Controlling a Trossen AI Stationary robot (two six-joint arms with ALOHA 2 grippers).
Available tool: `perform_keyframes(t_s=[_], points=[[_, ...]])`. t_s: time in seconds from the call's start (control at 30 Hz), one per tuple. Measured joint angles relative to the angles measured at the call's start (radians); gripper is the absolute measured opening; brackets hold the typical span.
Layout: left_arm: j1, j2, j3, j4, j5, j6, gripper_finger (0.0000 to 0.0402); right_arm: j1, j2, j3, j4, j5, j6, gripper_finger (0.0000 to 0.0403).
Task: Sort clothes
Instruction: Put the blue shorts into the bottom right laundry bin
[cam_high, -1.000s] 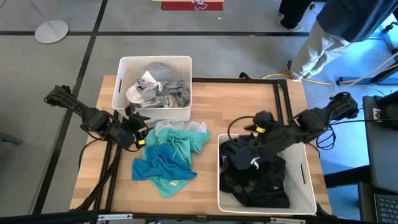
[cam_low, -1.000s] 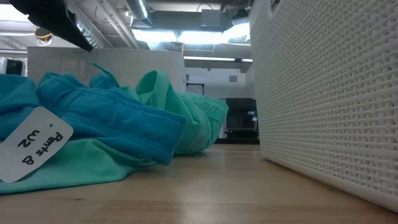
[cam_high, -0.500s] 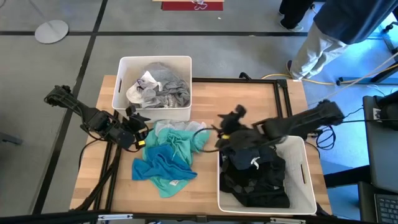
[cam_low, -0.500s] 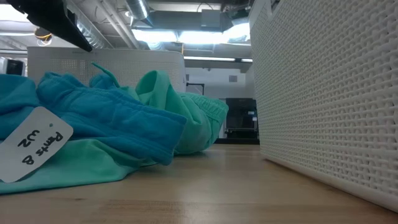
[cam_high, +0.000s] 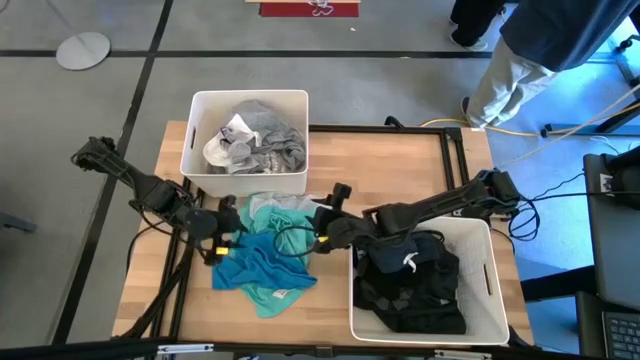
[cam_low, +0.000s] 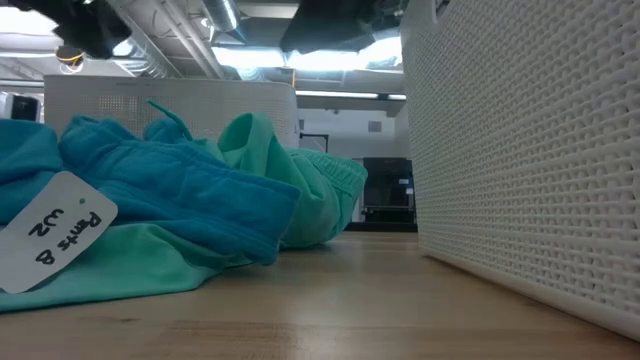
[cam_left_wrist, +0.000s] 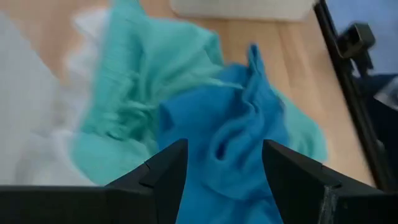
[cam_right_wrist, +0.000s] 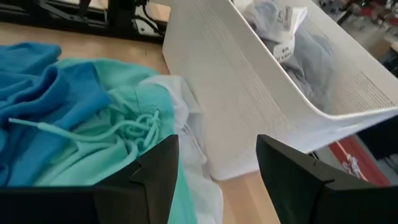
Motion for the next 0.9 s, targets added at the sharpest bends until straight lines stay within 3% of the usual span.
perform_keyframes(t_s=[0.3, 0.6, 0.8, 0.9], points=[[-0.044, 0.152, -0.097, 0.083, 0.033, -0.023, 0.0196, -0.006, 0.021, 0.0, 0.047, -0.009, -0.017, 0.0216], [-0.04, 0.232, -0.166, 0.223, -0.078, 0.023, 0.0196, -0.006, 0.021, -0.003, 0.058, -0.009, -0.013, 0.0216], [-0.039, 0.234, -0.206, 0.3, -0.23, 0.038, 0.0196, -0.006, 0.021, -0.03, 0.109, -0.009, -0.005, 0.0216], [-0.028, 0.235, -0.229, 0.338, -0.258, 0.039, 0.0196, -0.006, 0.021, -0.044, 0.111, -0.009, 0.003, 0.0216]])
